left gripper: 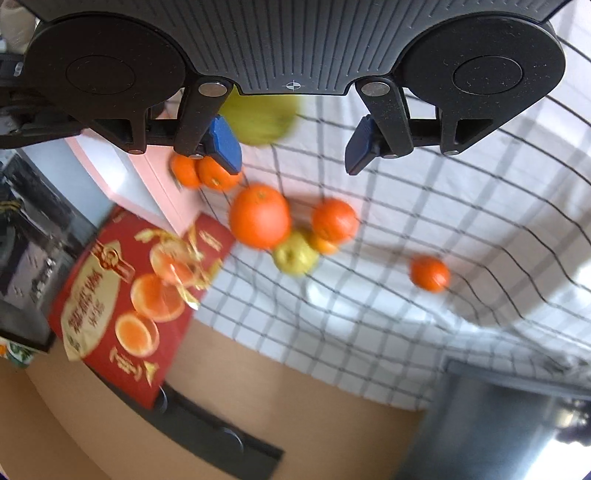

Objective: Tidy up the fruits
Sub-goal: 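Move the right gripper to the green pear while the left gripper swings toward the fruit, then close the right gripper on the green pear while the left gripper grasps a mandarin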

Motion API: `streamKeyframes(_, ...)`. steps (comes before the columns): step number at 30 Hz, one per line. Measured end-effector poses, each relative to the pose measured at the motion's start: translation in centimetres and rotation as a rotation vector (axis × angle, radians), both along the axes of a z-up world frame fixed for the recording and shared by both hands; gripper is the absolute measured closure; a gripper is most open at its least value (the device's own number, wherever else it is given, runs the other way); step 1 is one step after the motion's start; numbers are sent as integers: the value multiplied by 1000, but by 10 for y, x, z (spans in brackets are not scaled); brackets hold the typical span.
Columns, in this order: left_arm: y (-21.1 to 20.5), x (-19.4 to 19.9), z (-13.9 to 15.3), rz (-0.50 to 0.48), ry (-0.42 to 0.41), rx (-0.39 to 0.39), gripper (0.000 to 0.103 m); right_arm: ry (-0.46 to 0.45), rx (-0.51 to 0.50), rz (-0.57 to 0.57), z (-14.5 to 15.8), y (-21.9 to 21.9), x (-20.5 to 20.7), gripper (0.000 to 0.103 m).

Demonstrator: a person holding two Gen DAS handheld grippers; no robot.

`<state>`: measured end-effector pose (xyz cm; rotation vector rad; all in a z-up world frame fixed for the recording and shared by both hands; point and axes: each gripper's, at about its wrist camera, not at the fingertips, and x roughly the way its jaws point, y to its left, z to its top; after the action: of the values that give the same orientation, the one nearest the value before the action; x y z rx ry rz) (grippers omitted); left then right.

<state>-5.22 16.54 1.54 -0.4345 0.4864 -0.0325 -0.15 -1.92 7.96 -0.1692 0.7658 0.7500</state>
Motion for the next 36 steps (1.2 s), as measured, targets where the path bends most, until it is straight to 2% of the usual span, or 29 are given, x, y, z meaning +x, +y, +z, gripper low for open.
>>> streamKeyframes(3,-5,1,-3,-2,0,-8,36,33,-2,30,-15,-5,-2,101)
streamKeyframes(5,-1,-2,0,31,-18,-14,36,37,22,41,-22,-4,-3,98)
streamKeyframes(6,4,-5,3,58,-29,-16,36,31,45,59,-23,-3,-5,86)
streamKeyframes(7,9,-9,6,92,-44,-13,36,19,64,78,-23,-1,-5,59)
streamKeyframes(9,20,-16,12,155,-64,-3,36,-32,94,112,-24,7,-9,23)
streamKeyframes(12,38,-31,15,205,-75,-16,36,-95,56,143,-30,31,-12,22)
streamKeyframes(18,58,-51,10,210,-91,-61,36,14,35,229,-51,65,-8,23)
streamKeyframes(20,62,-52,8,213,-95,-78,36,12,21,250,-55,72,-14,30)
streamKeyframes(22,61,-50,7,212,-97,-83,36,7,15,277,-53,77,-21,43)
streamKeyframes(26,56,-50,5,200,-96,-68,36,-90,-60,306,-53,86,-40,43)
streamKeyframes(28,51,-47,5,190,-91,-54,36,-89,-76,309,-52,82,-44,44)
streamKeyframes(31,40,-41,6,145,-83,-42,36,-26,-35,282,-52,69,-38,46)
streamKeyframes(33,29,-39,8,92,-82,-17,36,22,-26,239,-50,56,-35,46)
streamKeyframes(36,5,-30,13,-25,-53,65,36,28,33,201,-39,7,-39,46)
